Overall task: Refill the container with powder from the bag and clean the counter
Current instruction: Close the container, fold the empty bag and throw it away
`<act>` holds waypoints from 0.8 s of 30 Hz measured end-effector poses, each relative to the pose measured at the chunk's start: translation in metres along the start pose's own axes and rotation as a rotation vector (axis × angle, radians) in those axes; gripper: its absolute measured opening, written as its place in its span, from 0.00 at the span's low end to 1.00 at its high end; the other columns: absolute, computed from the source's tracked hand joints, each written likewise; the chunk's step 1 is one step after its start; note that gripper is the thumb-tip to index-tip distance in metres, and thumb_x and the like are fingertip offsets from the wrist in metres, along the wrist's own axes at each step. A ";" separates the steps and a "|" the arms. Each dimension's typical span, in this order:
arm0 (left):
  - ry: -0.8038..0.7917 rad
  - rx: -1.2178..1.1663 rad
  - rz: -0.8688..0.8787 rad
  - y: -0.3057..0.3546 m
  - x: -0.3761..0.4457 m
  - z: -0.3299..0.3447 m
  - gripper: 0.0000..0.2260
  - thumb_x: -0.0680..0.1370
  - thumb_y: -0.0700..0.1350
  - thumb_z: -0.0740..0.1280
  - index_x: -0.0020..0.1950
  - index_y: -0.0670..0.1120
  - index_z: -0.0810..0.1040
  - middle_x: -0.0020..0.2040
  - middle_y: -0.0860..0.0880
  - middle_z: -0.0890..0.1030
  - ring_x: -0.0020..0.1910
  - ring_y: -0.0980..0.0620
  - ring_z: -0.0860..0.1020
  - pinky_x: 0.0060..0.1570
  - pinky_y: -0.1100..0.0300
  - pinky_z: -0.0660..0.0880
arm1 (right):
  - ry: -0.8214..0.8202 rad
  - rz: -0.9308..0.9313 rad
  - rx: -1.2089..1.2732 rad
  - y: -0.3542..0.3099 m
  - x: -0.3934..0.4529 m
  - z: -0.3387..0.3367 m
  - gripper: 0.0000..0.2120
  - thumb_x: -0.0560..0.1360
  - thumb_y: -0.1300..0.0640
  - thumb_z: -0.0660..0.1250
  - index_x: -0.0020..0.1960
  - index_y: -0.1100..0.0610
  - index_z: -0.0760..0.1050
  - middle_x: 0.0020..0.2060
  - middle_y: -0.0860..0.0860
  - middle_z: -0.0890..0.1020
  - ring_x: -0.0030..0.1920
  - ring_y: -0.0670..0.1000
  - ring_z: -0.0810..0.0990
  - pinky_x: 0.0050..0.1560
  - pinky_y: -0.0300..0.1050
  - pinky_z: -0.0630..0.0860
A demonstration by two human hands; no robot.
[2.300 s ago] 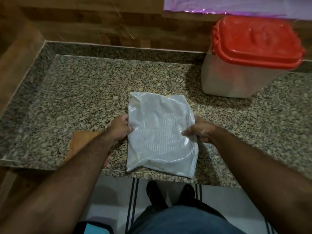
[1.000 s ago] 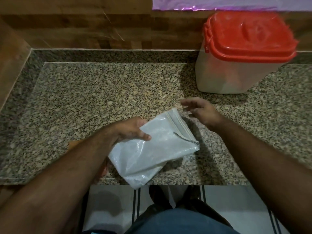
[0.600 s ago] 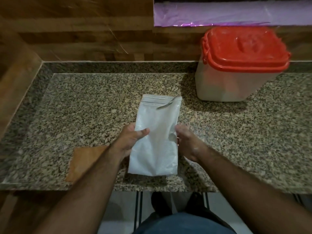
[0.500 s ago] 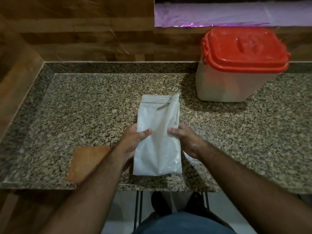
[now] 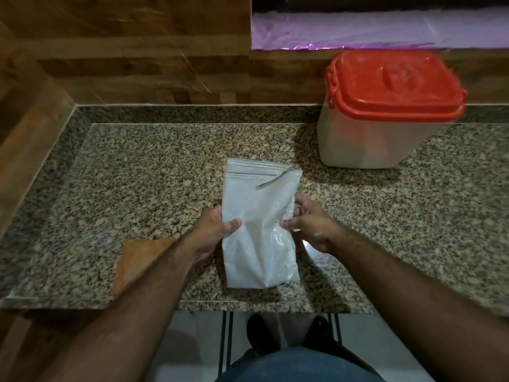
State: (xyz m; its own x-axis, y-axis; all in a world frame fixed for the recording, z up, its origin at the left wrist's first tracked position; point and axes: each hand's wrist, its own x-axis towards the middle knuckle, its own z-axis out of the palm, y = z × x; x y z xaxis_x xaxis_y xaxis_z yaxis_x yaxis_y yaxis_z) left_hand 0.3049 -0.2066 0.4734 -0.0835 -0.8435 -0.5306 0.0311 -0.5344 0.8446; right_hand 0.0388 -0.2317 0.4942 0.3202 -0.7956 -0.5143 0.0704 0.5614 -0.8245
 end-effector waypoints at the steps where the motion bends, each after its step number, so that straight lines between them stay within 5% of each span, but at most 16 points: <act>1: -0.006 -0.012 -0.013 0.000 0.000 -0.002 0.14 0.82 0.32 0.71 0.68 0.40 0.81 0.61 0.42 0.88 0.61 0.40 0.87 0.62 0.43 0.83 | 0.003 -0.019 0.010 0.003 0.001 -0.002 0.33 0.72 0.82 0.68 0.72 0.59 0.74 0.57 0.66 0.86 0.56 0.64 0.87 0.45 0.54 0.86; 9: -0.063 -0.039 -0.021 0.006 -0.002 0.002 0.14 0.82 0.29 0.69 0.66 0.40 0.81 0.61 0.40 0.88 0.61 0.41 0.86 0.58 0.47 0.85 | 0.075 -0.105 -0.002 0.008 0.001 -0.002 0.32 0.71 0.86 0.63 0.64 0.58 0.79 0.47 0.55 0.89 0.49 0.54 0.88 0.38 0.43 0.84; 12: -0.062 -0.082 0.053 0.011 -0.004 0.003 0.12 0.78 0.31 0.74 0.60 0.40 0.86 0.59 0.39 0.88 0.59 0.40 0.86 0.55 0.49 0.86 | 0.128 -0.160 -0.003 0.005 0.000 0.001 0.25 0.74 0.82 0.67 0.66 0.63 0.80 0.55 0.59 0.89 0.58 0.63 0.87 0.50 0.55 0.88; 16: -0.153 -0.237 0.156 0.022 -0.011 0.009 0.14 0.76 0.35 0.75 0.59 0.45 0.89 0.59 0.37 0.87 0.53 0.38 0.87 0.47 0.45 0.87 | 0.095 -0.201 0.025 -0.003 -0.004 0.007 0.11 0.81 0.67 0.70 0.63 0.65 0.83 0.56 0.64 0.87 0.57 0.68 0.86 0.58 0.62 0.85; 20: -0.030 -0.307 0.167 0.025 -0.009 0.027 0.12 0.79 0.30 0.73 0.56 0.43 0.90 0.60 0.35 0.86 0.63 0.29 0.83 0.62 0.32 0.81 | -0.178 -0.144 0.323 -0.006 -0.011 0.005 0.29 0.70 0.60 0.71 0.70 0.65 0.75 0.57 0.61 0.82 0.57 0.63 0.81 0.58 0.58 0.82; 24: 0.059 -0.235 0.220 0.033 -0.011 0.031 0.13 0.78 0.30 0.74 0.44 0.47 0.91 0.49 0.42 0.90 0.51 0.37 0.87 0.51 0.42 0.86 | -0.141 -0.280 -0.002 -0.009 -0.014 0.002 0.35 0.71 0.68 0.78 0.75 0.58 0.69 0.64 0.58 0.82 0.64 0.60 0.83 0.57 0.55 0.84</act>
State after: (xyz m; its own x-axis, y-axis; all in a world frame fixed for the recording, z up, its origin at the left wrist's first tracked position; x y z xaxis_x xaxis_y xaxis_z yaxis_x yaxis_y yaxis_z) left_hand 0.2760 -0.2132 0.5093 0.0081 -0.9382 -0.3461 0.2713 -0.3310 0.9038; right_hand 0.0350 -0.2250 0.5094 0.4166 -0.8798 -0.2291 0.1730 0.3241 -0.9301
